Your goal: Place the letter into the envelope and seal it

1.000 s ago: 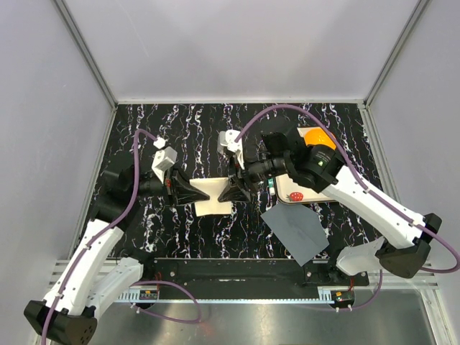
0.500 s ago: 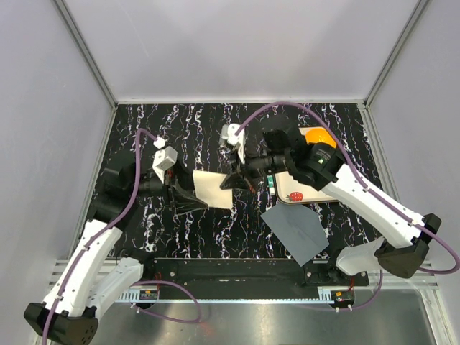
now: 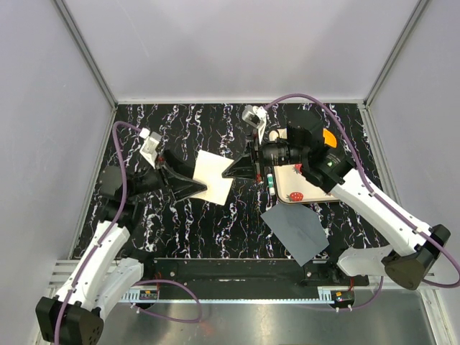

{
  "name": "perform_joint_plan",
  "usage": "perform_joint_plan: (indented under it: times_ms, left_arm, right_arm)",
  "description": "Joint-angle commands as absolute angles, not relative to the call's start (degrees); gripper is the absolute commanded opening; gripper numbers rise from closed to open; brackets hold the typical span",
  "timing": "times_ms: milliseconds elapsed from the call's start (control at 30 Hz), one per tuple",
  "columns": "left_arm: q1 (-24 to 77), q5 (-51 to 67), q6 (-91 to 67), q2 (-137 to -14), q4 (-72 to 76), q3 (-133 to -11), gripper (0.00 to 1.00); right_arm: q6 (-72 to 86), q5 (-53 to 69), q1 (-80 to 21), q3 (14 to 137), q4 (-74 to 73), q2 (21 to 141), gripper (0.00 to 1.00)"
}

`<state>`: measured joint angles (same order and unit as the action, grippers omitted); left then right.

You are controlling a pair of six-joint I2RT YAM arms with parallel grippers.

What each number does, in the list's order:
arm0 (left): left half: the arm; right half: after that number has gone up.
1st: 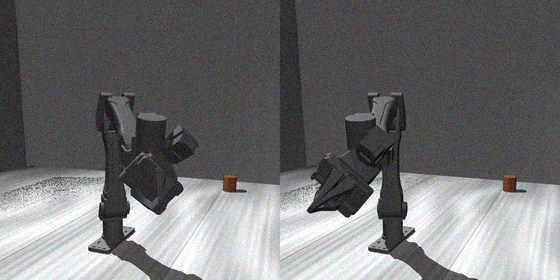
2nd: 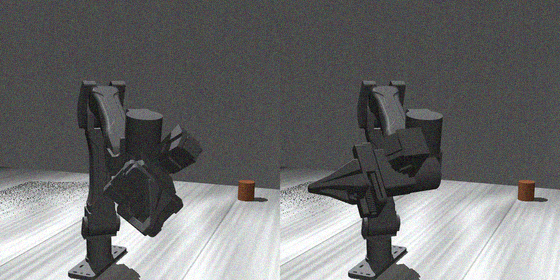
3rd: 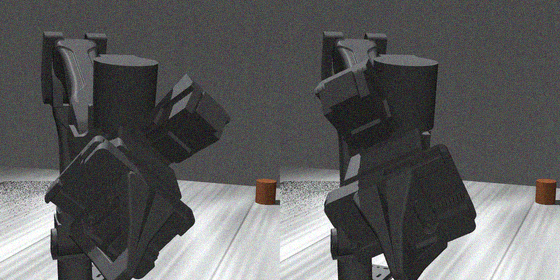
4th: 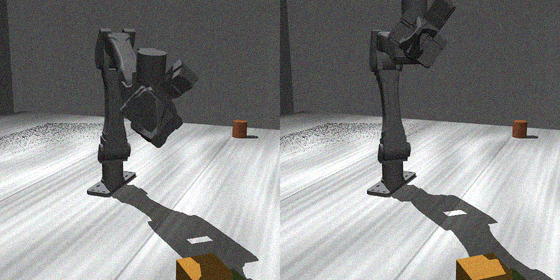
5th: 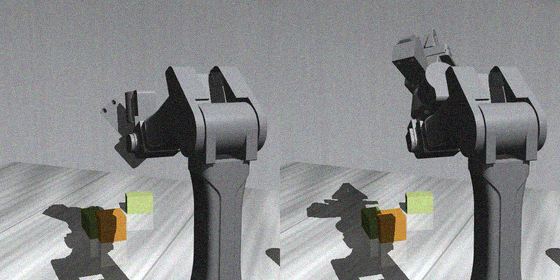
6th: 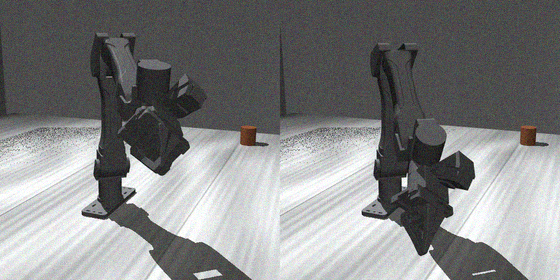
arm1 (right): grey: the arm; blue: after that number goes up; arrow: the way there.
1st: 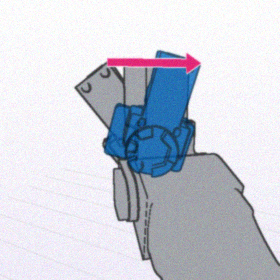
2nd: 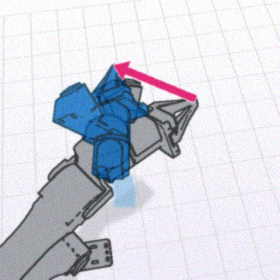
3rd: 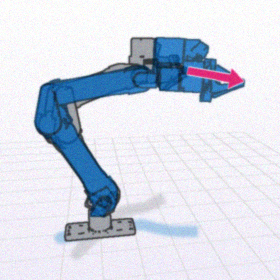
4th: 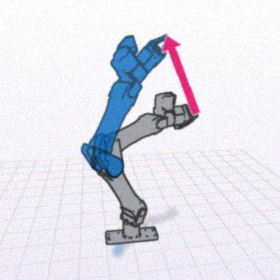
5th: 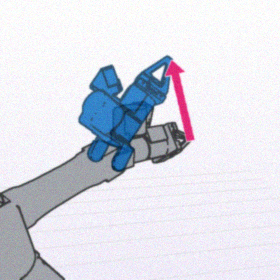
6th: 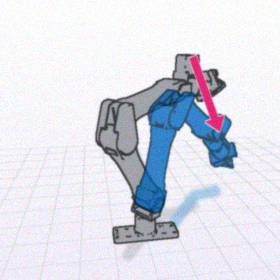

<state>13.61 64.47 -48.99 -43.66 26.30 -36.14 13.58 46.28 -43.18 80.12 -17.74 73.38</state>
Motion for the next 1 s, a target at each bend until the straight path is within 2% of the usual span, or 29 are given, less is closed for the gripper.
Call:
perform_joint_plan:
  times_ms: [0,67,167,233,400,467,500,533,567,600,700,833,967]
  left_arm:
    - [12.92,58.1,-62.74,-43.77,37.44,-35.34,0.69]
    - [12.92,57.92,-64.68,-43.68,39.46,-35.07,0.68]
    - [12.83,58.27,-65.91,-43.51,42.27,-34.54,0.59]
    - [12.74,58.88,-67.14,-43.94,44.72,-34.19,0.46]
    - [12.57,58.27,-70.3,-45.43,49.38,-33.05,0.27]
    - [12.57,58.27,-70.05,-45.7,49.83,-33.22,0.07]
    - [12.66,58.27,-69.18,-45.88,49.4,-33.31,0.0]
    - [12.57,58.36,-68.73,-45.88,48.7,-33.22,0.0]
    - [12.39,58.53,-68.12,-45.88,47.91,-33.05,0.0]
    - [12.31,59.41,-67.59,-45.88,46.33,-33.05,0.0]
    - [11.43,61.69,-64.69,-45.44,42.91,-32.87,0.0]
    - [9.94,62.66,-59.68,-44.82,38.5,-32.35,0.0]
    - [9.84,63.02,-56.52,-44.83,35.77,-32.69,0.0]
  right_arm:
    - [20.38,47.46,-43.42,77.35,-7.57,70.4,0.0]
    - [21.61,46.32,-43.42,76.38,-6.25,69.7,0.0]
    - [23.81,45.44,-43.33,74.54,-2.65,69.26,0.0]
    - [25.22,45.35,-43.33,73.92,-1.32,69.26,0.0]
    - [26.37,44.83,-43.42,72.34,2.72,69.52,0.0]
    - [26.45,44.65,-43.42,71.81,3.16,69.7,0.0]
    - [26.37,44.47,-43.33,71.63,3.16,69.78,0.0]
    - [26.28,44.47,-43.24,71.72,2.64,69.87,0.09]
    - [25.84,44.47,-42.89,72.33,0.46,70.05,0.25]
    - [25.58,44.91,-42.28,72.86,-2.34,70.05,0.54]
    - [20.59,46.84,-38.33,76.54,-14.29,70.4,0.81]
    - [5.13,48.6,-30.26,82.78,-38.8,71.98,0.91]
    - [-18.38,47.47,-17.54,84.38,-64.44,73.65,0.95]
